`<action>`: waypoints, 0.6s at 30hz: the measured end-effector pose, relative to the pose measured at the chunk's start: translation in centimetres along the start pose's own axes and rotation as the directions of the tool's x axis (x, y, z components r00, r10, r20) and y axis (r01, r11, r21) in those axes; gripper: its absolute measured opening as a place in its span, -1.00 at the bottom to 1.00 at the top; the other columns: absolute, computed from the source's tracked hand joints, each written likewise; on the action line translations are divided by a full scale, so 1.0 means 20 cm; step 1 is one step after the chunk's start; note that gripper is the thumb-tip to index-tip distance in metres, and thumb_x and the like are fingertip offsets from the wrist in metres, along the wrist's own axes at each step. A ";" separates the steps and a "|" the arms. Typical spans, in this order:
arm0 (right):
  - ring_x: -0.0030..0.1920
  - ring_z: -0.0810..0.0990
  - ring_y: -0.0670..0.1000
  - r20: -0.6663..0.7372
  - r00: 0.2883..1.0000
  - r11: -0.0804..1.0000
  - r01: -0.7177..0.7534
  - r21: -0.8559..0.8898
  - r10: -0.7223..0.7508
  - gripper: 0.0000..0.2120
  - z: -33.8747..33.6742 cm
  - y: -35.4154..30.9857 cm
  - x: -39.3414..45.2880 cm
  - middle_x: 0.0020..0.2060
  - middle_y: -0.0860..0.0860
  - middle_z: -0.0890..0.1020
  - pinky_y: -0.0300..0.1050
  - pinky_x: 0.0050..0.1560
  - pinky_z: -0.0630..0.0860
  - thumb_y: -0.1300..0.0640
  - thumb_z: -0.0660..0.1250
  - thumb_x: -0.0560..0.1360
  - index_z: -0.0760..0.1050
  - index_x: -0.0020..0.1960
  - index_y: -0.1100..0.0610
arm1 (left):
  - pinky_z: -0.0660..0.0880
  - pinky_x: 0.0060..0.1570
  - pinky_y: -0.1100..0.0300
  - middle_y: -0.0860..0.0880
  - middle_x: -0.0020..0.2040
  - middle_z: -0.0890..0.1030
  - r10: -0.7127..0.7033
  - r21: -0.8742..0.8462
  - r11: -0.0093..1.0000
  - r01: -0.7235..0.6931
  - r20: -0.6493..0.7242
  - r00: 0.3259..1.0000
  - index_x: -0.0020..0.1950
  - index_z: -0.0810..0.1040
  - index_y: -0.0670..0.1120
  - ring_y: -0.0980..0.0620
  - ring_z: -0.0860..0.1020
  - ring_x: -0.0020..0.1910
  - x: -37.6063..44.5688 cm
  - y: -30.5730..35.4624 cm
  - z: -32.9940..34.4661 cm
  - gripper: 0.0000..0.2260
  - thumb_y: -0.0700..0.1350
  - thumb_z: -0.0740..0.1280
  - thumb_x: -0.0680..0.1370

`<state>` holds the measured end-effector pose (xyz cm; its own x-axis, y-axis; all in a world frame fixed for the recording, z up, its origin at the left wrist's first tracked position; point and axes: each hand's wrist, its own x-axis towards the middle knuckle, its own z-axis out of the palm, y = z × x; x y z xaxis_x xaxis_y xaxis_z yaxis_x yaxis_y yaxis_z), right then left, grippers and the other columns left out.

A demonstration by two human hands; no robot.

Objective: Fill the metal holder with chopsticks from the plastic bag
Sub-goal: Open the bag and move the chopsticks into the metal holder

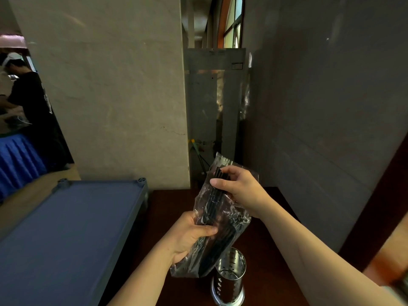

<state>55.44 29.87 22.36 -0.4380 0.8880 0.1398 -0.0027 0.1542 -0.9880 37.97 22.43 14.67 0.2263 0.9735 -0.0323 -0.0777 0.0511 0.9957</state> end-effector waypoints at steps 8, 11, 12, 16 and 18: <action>-0.10 0.65 0.27 0.090 0.995 0.999 0.045 -0.021 -0.043 -0.71 0.05 -0.03 -0.01 -0.12 0.32 0.70 0.35 0.08 0.55 0.09 0.48 0.51 0.62 -0.06 0.36 | 0.56 -0.02 0.30 -0.05 -0.05 0.75 -0.001 0.010 1.000 0.001 0.014 1.000 0.00 0.71 -0.07 0.06 0.70 -0.02 -0.01 0.01 0.01 -0.82 -0.33 0.46 0.49; -0.09 0.70 0.28 0.036 0.994 0.994 0.102 -0.041 -0.100 -0.77 0.06 -0.06 -0.03 -0.14 0.29 0.71 0.38 0.15 0.56 0.16 0.43 0.55 0.63 -0.12 0.35 | 0.57 0.06 0.21 -0.14 0.05 0.74 0.010 0.037 0.999 -0.010 0.011 1.000 0.08 0.68 -0.18 -0.05 0.69 0.09 0.00 0.00 0.00 -0.81 -0.33 0.47 0.48; -0.08 0.70 0.32 -0.001 0.993 0.992 0.121 -0.044 -0.121 -0.79 0.06 -0.06 -0.03 -0.16 0.30 0.71 0.38 0.13 0.57 0.18 0.43 0.55 0.63 -0.12 0.35 | 0.57 0.10 0.16 -0.18 0.08 0.72 0.008 0.044 0.999 -0.008 0.008 1.000 0.11 0.66 -0.22 -0.09 0.68 0.13 0.00 0.00 -0.01 -0.79 -0.34 0.48 0.48; -0.15 0.71 0.23 -0.092 0.973 0.976 0.207 -0.061 -0.212 -0.82 0.05 -0.11 -0.02 -0.22 0.24 0.72 0.26 0.05 0.65 0.22 0.42 0.54 0.62 -0.15 0.35 | 0.56 0.18 0.07 -0.25 0.11 0.70 0.001 0.066 0.998 0.001 -0.029 1.000 0.10 0.66 -0.23 -0.15 0.67 0.16 0.02 -0.01 -0.04 -0.77 -0.36 0.49 0.46; -0.15 0.71 0.23 -0.105 0.958 0.962 0.257 -0.090 -0.265 -0.80 0.05 -0.13 -0.01 -0.24 0.24 0.71 0.18 0.02 0.65 0.20 0.42 0.54 0.63 -0.18 0.32 | 0.58 0.11 0.14 -0.18 0.06 0.73 -0.002 0.072 0.997 0.006 -0.052 0.999 0.03 0.71 -0.14 -0.10 0.68 0.11 0.03 -0.02 -0.05 -0.79 -0.37 0.49 0.45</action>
<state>54.69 28.83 24.89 -0.3250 0.8556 0.4029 -0.0340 0.4152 -0.9091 37.23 23.13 14.16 0.1760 0.9836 -0.0390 -0.0063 0.0408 0.9991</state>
